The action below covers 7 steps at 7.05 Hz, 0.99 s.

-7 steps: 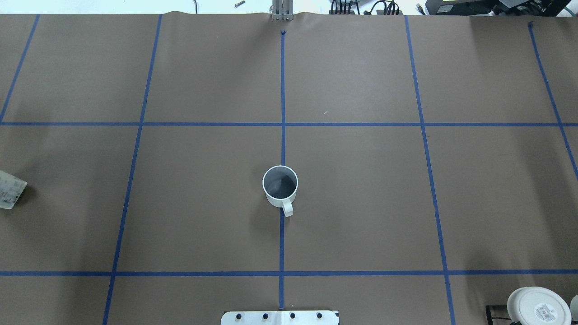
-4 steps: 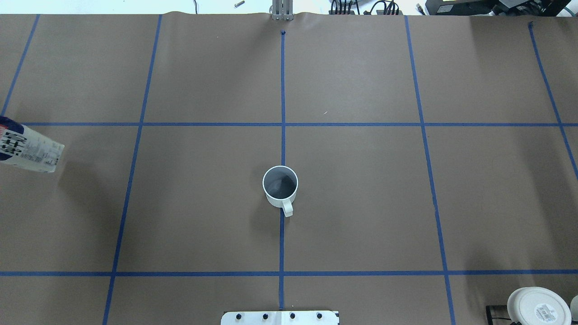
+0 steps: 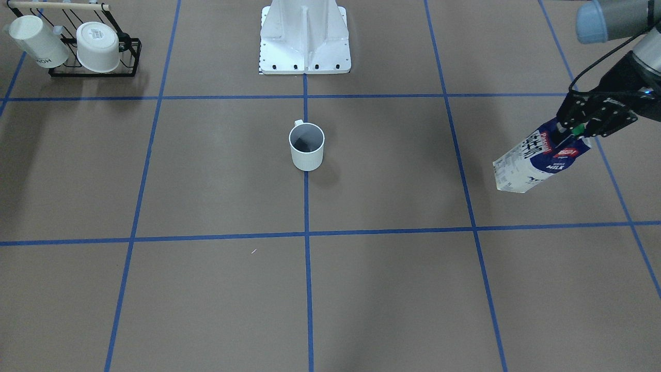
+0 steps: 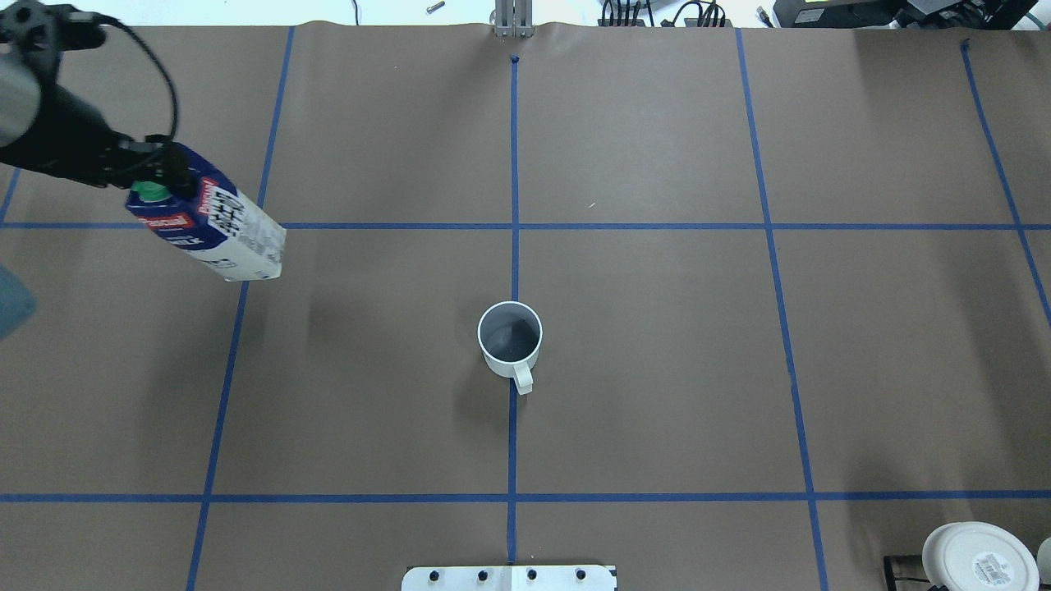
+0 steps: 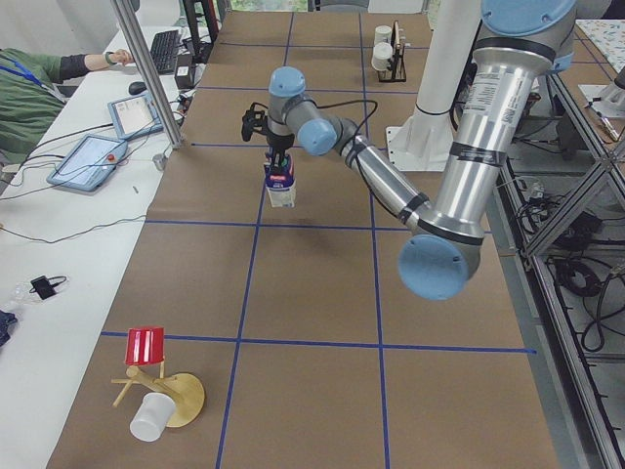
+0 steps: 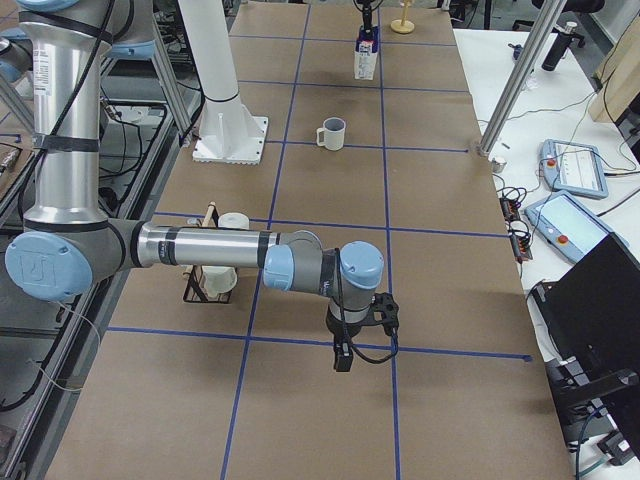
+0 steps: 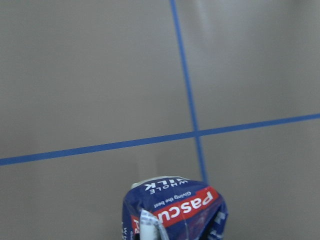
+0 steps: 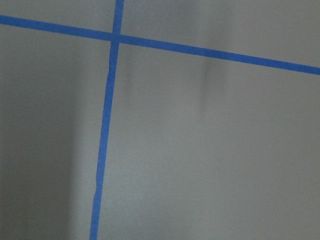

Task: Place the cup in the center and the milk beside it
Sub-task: 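Carry the Pascual milk carton with the left gripper beside the mug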

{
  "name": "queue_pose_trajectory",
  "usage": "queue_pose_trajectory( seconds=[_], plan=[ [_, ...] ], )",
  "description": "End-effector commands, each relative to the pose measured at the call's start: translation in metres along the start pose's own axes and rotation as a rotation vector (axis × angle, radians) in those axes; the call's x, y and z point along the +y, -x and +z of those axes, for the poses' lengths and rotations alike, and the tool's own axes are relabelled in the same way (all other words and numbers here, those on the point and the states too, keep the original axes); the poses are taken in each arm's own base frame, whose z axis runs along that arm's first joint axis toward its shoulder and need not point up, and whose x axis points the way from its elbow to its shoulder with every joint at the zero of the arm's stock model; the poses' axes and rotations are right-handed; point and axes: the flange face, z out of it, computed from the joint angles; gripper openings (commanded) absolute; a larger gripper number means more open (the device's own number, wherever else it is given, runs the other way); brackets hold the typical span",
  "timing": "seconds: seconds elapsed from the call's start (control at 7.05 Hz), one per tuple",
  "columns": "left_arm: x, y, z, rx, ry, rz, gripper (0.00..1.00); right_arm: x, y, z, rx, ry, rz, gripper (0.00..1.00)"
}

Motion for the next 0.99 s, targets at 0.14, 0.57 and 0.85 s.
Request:
queue_pose_trajectory(
  seconds=[0.14, 0.57, 0.85],
  plan=[
    [0.058, -0.193, 0.046, -0.098, 0.037, -0.086, 0.0, 0.0, 0.0, 0.0, 0.0, -0.001, -0.002, 1.0],
    [0.086, -0.222, 0.071, -0.115, 0.047, -0.073, 0.0, -0.001, 0.001, -0.002, 0.0, -0.003, -0.004, 1.0],
    [0.097, -0.229, 0.076, -0.112, 0.066, -0.056, 0.0, -0.001, 0.001, -0.002, 0.0, -0.003, -0.004, 1.0]
  ],
)
